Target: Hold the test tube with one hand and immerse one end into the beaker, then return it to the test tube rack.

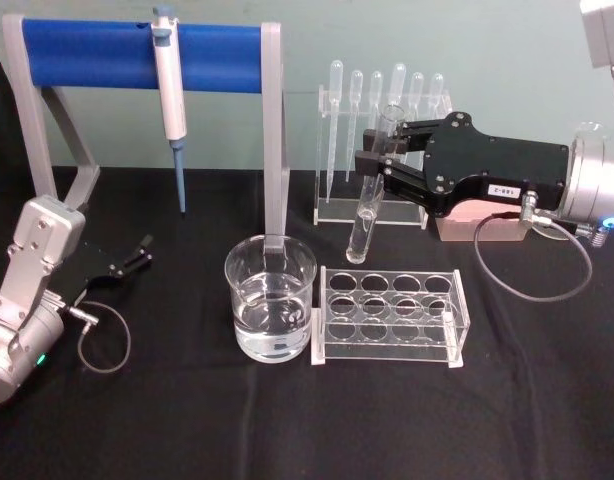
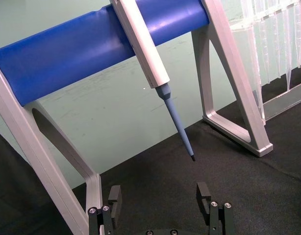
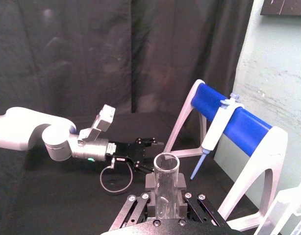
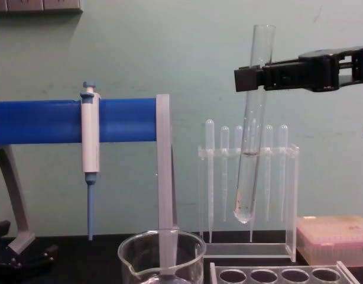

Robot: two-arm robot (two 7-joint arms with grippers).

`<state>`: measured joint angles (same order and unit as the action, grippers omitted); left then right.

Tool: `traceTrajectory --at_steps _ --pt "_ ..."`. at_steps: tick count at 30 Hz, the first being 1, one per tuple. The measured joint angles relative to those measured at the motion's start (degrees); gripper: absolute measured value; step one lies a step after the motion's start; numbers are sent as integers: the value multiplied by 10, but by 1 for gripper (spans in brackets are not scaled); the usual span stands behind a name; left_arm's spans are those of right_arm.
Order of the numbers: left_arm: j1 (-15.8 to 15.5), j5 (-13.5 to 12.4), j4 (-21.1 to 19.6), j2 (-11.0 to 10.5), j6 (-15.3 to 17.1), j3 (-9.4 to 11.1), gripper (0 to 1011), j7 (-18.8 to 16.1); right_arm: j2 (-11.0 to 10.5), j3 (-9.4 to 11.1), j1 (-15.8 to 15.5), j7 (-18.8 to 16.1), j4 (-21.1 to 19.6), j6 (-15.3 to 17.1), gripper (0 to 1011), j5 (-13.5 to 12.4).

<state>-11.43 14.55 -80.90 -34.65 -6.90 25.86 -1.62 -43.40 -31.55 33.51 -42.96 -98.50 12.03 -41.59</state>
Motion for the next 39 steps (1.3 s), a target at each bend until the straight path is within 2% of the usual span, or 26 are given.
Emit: traceTrajectory --at_steps 39 --pt "0 0 0 0 0 0 1000 0 0 0 0 0 0 0 227 0"
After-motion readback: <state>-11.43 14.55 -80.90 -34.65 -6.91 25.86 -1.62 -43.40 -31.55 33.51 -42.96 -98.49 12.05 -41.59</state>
